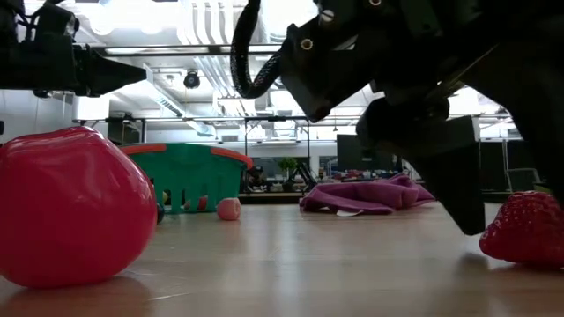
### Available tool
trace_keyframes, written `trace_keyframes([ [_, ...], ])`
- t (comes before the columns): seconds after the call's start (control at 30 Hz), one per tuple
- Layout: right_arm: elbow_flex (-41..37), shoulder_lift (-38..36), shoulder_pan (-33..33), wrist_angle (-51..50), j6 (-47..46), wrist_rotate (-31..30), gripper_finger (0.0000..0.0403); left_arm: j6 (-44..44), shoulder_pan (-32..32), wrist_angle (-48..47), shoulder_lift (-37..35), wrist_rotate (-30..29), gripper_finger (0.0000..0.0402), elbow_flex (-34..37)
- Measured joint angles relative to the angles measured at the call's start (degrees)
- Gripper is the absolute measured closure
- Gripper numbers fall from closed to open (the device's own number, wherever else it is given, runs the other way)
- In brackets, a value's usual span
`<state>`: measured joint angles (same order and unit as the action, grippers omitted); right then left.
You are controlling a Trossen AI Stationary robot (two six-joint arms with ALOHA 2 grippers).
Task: Pick and placing Produce into tupperware
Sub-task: Put the red strawberry into the blue basket
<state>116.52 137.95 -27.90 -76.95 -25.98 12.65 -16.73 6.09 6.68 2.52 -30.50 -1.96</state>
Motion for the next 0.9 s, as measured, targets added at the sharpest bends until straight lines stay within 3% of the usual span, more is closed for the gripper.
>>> trace_keyframes([
  [0.57,-2.68,-0.28,-0.25,2.72,-0.42,-0.29,0.0081,0.02,0.0,-0.04,0.46,0.0,0.0251,0.04],
  [0.9,-2.74,-0.2,-0.26,2.15,-0.44,-0.83,0.0188,0.02,0.0,-0.05,0.74,0.02,0.0251,0.04],
])
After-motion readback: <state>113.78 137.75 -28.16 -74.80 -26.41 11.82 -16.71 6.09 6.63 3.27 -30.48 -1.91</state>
